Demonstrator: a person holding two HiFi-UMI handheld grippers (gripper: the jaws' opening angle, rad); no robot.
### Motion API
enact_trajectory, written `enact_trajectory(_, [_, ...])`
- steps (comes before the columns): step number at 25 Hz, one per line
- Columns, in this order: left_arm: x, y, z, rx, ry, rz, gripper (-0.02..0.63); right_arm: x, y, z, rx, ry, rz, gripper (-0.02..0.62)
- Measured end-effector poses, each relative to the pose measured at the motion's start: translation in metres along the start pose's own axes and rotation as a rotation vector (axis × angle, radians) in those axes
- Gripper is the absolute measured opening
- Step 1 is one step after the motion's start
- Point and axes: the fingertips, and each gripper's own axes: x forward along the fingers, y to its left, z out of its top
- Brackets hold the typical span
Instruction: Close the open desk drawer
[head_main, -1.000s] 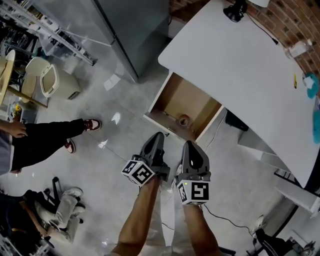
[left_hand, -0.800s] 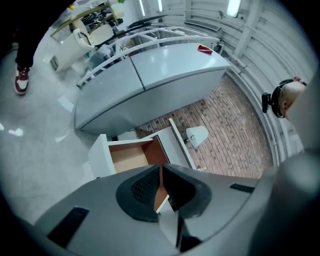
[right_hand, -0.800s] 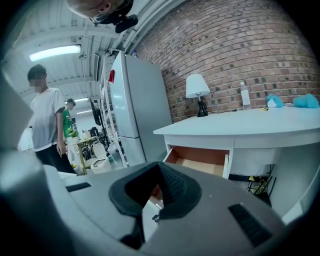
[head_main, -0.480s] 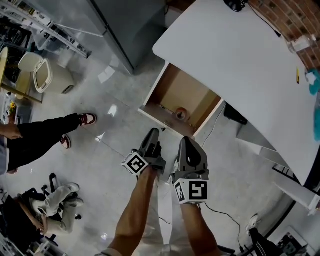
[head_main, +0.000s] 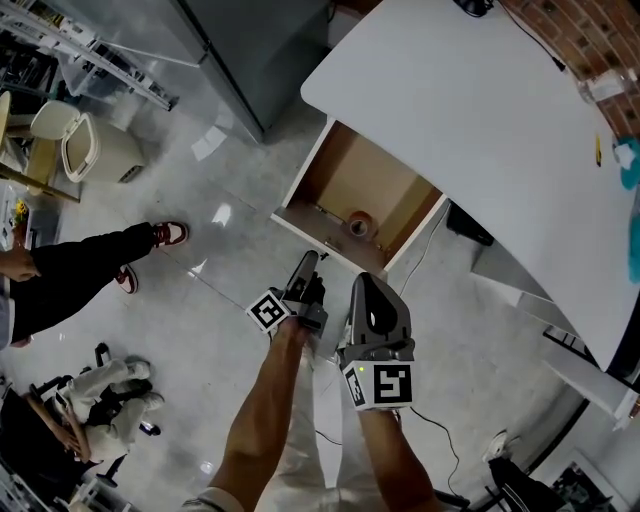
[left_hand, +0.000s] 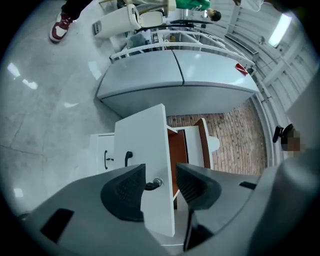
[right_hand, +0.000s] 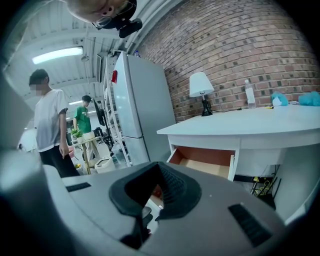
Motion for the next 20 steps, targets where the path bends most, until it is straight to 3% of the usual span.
enact_trajectory(3, [0.007,0.001,0.000,0.010,0.032,-0.025,0.184,0.000,0.000,-0.002,0.001,0.004,0.001,0.011])
enact_trajectory(7, [0.013,0.003,0.006,-0.001,0.014,-0.051,0.202,-0.001,-0.005,-0.003,0.003,0.009,-0.003,0.011])
enact_trajectory(20, [0.018,0.052,0.005,-0.117,-0.049,-0.004,0.212,-0.003,-0.006,-0.016,-0.020,0.028,-0.004,0.010])
